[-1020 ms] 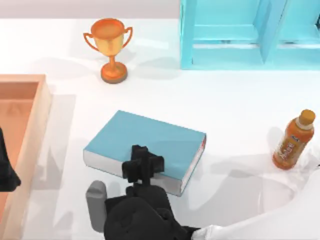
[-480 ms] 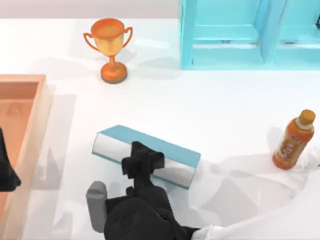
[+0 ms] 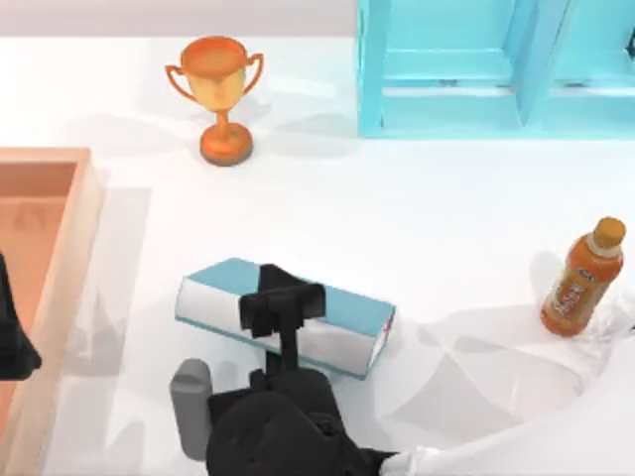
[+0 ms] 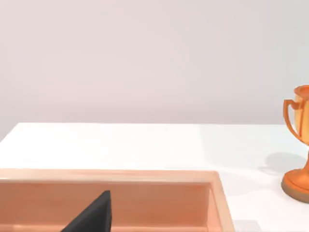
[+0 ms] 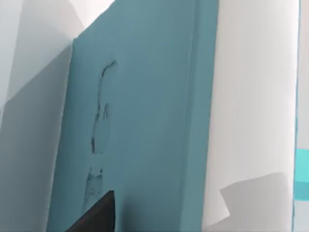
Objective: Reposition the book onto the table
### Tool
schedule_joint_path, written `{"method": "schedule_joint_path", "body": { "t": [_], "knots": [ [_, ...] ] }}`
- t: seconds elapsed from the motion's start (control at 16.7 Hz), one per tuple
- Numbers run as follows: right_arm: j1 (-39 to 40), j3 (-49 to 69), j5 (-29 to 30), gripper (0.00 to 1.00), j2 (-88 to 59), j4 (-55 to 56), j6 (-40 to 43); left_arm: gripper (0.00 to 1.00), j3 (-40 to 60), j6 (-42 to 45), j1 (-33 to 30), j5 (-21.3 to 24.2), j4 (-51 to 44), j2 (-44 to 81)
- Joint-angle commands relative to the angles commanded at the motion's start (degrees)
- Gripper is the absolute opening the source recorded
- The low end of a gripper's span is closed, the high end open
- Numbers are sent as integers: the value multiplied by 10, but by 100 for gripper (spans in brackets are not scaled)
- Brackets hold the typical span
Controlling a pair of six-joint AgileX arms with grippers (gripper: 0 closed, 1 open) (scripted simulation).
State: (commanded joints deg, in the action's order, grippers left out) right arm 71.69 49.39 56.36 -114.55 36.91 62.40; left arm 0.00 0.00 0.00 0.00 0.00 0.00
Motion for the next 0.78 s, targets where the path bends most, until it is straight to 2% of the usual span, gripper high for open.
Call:
{"method": "schedule_joint_path", "body": {
  "t": [0.24,0.42,0.78],
  "knots": [
    [2,0,1,100,-1,-1,-2,100,0,0,0,0,0,0],
    [38,13,21,100,6,-35,-40,100,0,0,0,0,0,0],
    [182,52,103,100,18,-246,-248,100,0,0,0,0,0,0]
  ]
}}
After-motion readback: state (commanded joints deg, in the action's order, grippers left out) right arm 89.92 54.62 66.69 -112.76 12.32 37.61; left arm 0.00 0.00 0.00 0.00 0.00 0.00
